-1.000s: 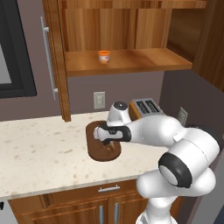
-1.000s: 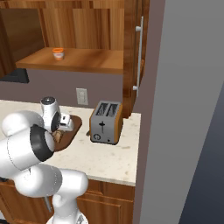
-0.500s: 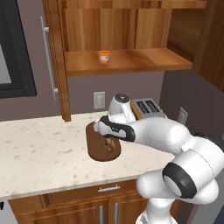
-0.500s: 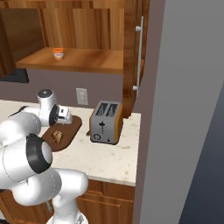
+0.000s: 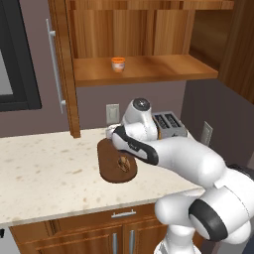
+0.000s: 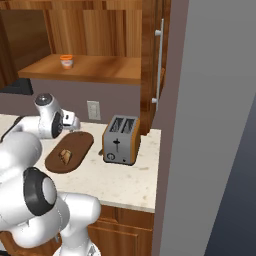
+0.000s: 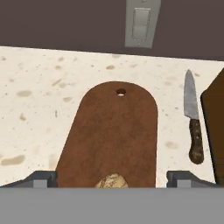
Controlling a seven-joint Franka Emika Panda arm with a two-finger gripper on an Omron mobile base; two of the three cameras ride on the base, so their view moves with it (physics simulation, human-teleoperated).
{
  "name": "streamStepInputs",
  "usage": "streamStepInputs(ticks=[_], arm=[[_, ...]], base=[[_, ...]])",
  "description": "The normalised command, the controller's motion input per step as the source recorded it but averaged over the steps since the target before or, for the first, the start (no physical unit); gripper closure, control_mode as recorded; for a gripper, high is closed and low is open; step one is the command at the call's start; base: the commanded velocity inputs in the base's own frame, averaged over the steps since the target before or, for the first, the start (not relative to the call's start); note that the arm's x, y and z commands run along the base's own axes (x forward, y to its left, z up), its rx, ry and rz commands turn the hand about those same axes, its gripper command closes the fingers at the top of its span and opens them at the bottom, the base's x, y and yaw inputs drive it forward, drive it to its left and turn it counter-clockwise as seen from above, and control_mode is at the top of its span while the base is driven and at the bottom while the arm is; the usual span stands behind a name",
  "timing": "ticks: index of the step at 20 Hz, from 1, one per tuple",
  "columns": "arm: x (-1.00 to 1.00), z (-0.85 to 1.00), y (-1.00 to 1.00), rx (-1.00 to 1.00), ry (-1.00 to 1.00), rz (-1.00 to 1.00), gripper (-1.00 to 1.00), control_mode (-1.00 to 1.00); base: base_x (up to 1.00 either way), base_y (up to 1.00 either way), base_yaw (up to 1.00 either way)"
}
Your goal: Pick the bread, place it on the cutting board, pick the jam, place it on the counter, and close the cabinet.
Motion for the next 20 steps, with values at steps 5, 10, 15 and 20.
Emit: streamStepInputs(ticks=[5,10,15,20], arm=[[-0.02,0.49,0.0,0.0,-0.13,0.0,-1.0,-1.0],[-0.04,0.58,0.0,0.02,-0.11,0.0,-1.0,-1.0],[-0.02,0.54,0.0,0.04,-0.03,0.0,-1.0,-1.0],[0.0,0.45,0.0,0.04,-0.01,0.0,-1.0,-1.0]], base=[[0.0,0.0,0.0],[0.0,0.0,0.0],[0.0,0.0,0.0],[0.0,0.0,0.0]])
